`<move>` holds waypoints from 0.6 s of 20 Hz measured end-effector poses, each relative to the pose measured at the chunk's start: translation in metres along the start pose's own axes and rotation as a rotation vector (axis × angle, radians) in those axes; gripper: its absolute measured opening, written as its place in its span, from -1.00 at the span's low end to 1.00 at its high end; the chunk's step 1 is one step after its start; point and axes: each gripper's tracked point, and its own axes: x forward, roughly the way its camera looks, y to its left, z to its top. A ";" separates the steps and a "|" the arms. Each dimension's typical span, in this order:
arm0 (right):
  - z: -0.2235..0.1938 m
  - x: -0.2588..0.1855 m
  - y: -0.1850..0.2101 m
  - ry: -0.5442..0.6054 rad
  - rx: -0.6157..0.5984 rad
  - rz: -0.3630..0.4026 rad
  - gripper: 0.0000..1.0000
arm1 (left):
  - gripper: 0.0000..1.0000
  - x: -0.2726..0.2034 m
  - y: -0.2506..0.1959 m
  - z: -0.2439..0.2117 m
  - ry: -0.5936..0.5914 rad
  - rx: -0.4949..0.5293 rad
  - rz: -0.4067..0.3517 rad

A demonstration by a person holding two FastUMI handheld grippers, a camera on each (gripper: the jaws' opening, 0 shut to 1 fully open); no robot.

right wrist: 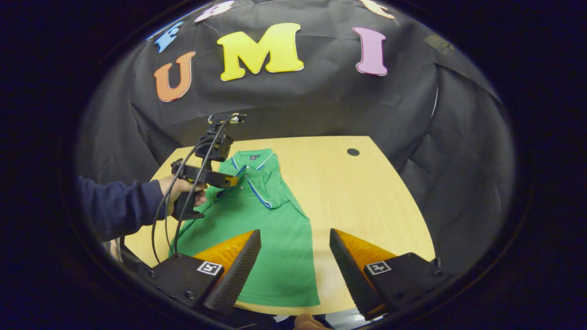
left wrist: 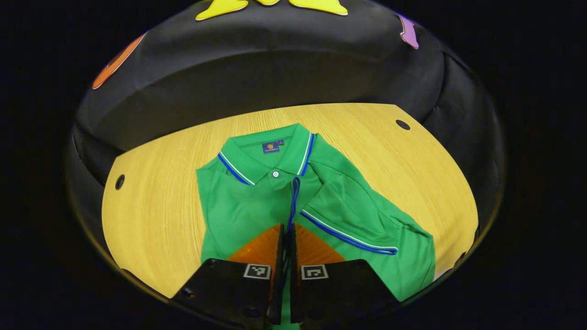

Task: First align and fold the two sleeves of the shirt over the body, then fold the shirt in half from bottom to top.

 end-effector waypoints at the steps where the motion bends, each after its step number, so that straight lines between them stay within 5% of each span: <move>1: -0.004 0.002 -0.004 0.013 -0.001 -0.002 0.94 | -0.72 -0.001 -0.001 -0.001 0.001 -0.021 0.000; 2: -0.007 0.005 -0.007 0.024 0.001 0.005 0.93 | -0.64 -0.005 0.003 -0.004 -0.001 -0.035 0.013; 6: -0.022 0.017 -0.020 0.072 -0.007 0.009 0.93 | 0.27 -0.031 0.004 -0.003 -0.049 -0.092 0.020; 8: -0.031 0.019 -0.023 0.086 -0.017 0.027 0.95 | 0.15 -0.047 0.007 -0.006 -0.087 -0.113 0.037; 10: -0.040 0.021 -0.026 0.109 -0.034 0.046 0.94 | 1.00 -0.061 0.008 -0.013 -0.100 -0.117 0.057; 12: -0.057 0.030 -0.028 0.153 -0.060 0.063 0.93 | 0.98 -0.082 0.012 -0.029 -0.098 -0.112 0.073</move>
